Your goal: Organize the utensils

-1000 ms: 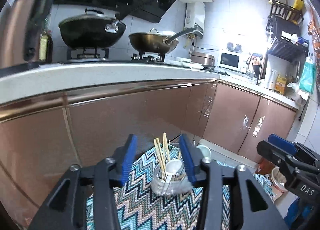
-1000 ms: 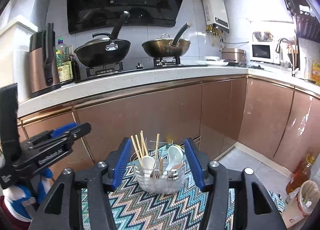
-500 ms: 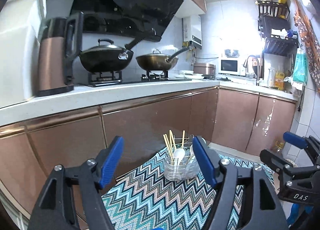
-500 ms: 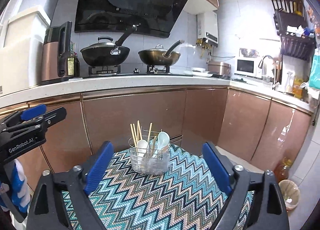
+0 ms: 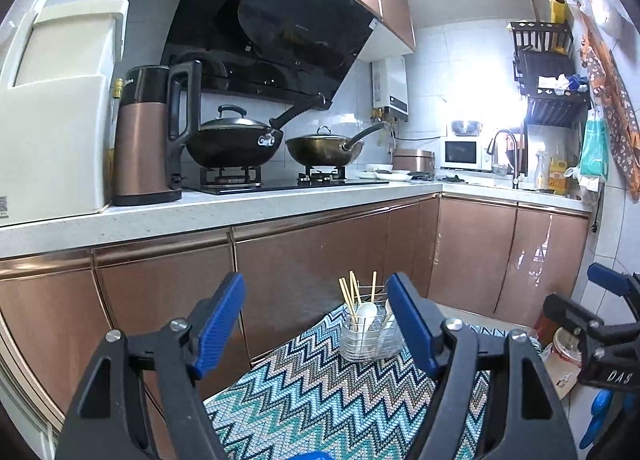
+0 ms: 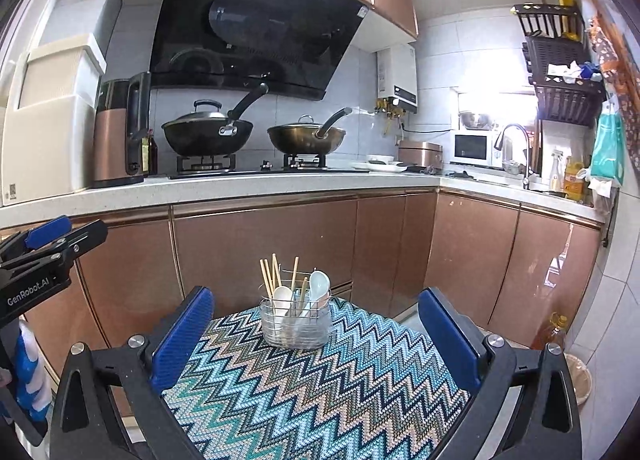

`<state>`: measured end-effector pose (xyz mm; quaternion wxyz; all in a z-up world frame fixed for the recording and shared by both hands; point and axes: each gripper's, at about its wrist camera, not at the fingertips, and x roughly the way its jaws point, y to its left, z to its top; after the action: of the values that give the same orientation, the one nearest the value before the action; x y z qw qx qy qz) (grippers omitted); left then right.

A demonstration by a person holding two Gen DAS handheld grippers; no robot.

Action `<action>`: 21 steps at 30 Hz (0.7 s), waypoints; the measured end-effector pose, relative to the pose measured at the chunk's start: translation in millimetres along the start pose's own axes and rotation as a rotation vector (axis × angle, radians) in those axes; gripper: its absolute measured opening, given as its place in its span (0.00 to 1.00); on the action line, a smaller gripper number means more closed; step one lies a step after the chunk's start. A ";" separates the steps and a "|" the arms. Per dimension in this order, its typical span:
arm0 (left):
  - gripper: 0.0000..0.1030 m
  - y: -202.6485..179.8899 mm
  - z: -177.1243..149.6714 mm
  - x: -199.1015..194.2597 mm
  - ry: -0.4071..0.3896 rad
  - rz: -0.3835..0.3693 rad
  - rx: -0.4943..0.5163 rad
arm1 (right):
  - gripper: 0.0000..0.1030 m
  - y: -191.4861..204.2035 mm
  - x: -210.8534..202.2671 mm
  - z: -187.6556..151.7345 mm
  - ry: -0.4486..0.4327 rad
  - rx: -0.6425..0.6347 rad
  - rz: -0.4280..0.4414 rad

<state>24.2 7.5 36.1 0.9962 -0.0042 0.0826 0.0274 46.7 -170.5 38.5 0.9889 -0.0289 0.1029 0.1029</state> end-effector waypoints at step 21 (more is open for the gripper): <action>0.70 0.7 -1.3 -27.5 -0.024 -0.014 0.012 | 1.00 -6.7 -41.6 0.4 -0.053 0.025 -0.090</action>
<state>-3.2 6.7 39.3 0.9973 0.0016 0.0710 0.0200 8.4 -185.2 47.9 0.9952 -0.0186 0.0764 0.0579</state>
